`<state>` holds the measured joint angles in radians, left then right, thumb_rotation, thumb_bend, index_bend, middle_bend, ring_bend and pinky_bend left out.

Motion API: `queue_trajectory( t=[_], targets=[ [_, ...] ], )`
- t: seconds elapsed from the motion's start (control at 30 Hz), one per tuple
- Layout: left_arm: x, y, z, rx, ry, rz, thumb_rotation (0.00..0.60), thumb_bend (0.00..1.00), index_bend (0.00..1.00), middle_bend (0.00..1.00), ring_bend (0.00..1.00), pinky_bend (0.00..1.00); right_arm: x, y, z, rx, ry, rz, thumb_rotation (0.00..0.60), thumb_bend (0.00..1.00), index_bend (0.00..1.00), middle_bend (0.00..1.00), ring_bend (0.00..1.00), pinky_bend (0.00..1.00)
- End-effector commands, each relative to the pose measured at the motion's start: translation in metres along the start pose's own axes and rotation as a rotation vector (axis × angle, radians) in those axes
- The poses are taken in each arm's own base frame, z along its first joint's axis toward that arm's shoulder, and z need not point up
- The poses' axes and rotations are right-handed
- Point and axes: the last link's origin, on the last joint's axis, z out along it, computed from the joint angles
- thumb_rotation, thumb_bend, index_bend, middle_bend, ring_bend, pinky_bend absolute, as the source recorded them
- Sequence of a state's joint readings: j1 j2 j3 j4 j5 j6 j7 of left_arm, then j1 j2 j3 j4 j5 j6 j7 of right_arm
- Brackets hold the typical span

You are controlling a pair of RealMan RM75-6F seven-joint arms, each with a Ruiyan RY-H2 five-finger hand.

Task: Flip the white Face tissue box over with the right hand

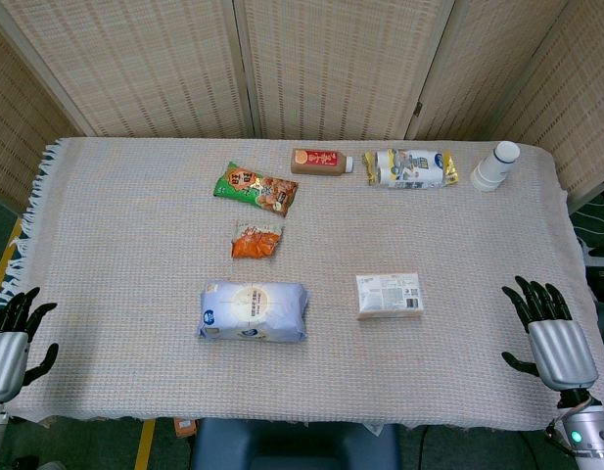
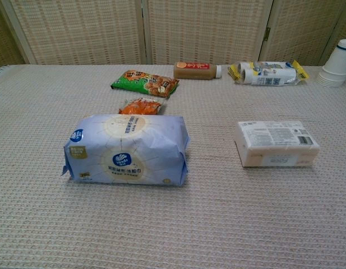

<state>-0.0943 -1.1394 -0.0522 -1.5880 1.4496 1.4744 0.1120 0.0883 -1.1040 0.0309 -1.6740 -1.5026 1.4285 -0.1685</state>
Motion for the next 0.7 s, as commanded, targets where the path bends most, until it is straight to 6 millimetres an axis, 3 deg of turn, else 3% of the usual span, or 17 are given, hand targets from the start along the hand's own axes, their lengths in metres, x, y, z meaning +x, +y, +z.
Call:
queue_trajectory(
  t=[0.03,0.7],
  targets=[
    [0.0001,0.0001,-0.0001,0.0,0.0,0.002,0.6,0.38,0.21,0.0,0.0,0.16,0.0004,0.0004,0.0001,-0.002,0.001,0.0,0.6,0.0,0.12,0.0,0.06,0.0],
    [0.0022,0.0014,0.0021,-0.003,0.008,-0.012,0.6,0.38,0.2,0.0,0.0,0.16,-0.003,0.0017,-0.0003,-0.003,-0.023,-0.014,0.6,0.0,0.12,0.0,0.06,0.0]
  ],
)
